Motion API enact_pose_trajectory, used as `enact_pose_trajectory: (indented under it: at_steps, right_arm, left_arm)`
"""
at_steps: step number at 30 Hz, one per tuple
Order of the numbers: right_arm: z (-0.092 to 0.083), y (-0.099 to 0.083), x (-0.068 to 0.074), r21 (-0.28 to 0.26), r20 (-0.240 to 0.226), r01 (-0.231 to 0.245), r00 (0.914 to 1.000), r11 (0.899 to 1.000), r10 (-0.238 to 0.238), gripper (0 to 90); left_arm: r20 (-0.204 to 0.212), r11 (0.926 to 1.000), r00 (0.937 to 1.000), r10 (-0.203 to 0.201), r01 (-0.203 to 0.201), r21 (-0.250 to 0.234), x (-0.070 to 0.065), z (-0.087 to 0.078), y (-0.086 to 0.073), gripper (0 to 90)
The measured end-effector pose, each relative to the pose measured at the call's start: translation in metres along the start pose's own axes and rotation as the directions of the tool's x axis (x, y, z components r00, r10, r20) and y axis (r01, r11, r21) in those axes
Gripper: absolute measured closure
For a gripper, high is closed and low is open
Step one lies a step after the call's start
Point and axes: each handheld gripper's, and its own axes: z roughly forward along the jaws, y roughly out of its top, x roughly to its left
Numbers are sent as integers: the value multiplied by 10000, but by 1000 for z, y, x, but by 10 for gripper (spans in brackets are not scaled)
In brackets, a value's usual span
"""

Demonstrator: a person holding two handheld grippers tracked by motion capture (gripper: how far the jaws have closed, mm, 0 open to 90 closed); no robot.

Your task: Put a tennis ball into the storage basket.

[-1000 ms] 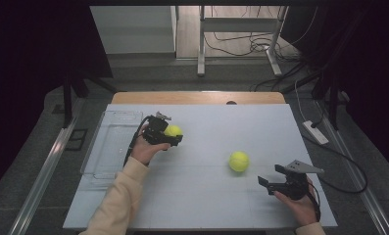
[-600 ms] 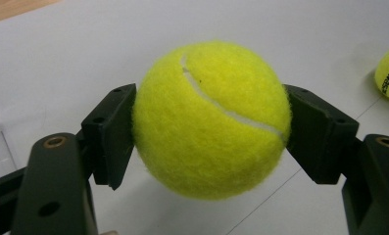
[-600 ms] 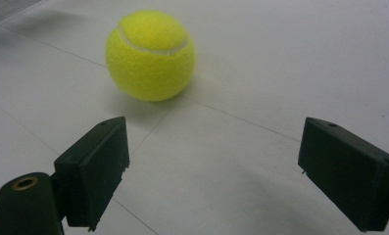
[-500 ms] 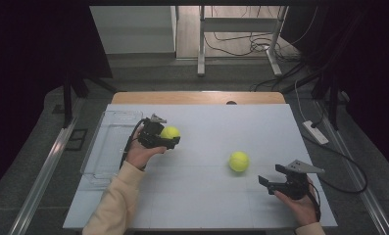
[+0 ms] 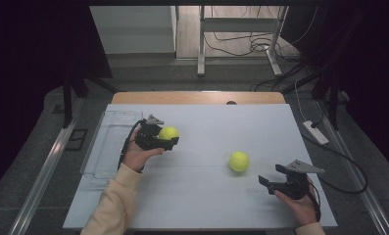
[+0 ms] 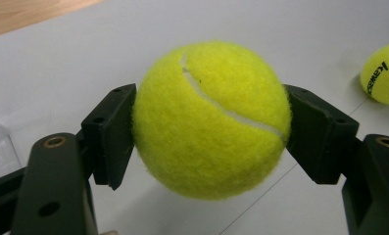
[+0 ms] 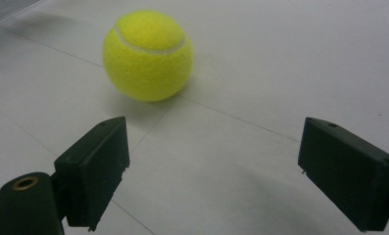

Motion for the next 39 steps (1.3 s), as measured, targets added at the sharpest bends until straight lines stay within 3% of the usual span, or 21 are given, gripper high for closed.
enact_pose_trajectory:
  at_steps: [20,39]
  right_arm:
    - [0,-1,0,48,17,119,9999,9999,-119,121]
    - [0,0,1,49,52,117,9999,9999,-117,123]
  left_arm:
    - [-55,9982,10000,-80,77,-601,2,-16,-2,271]
    - [-225,9905,9996,-193,160,-1367,7,-43,-1,271]
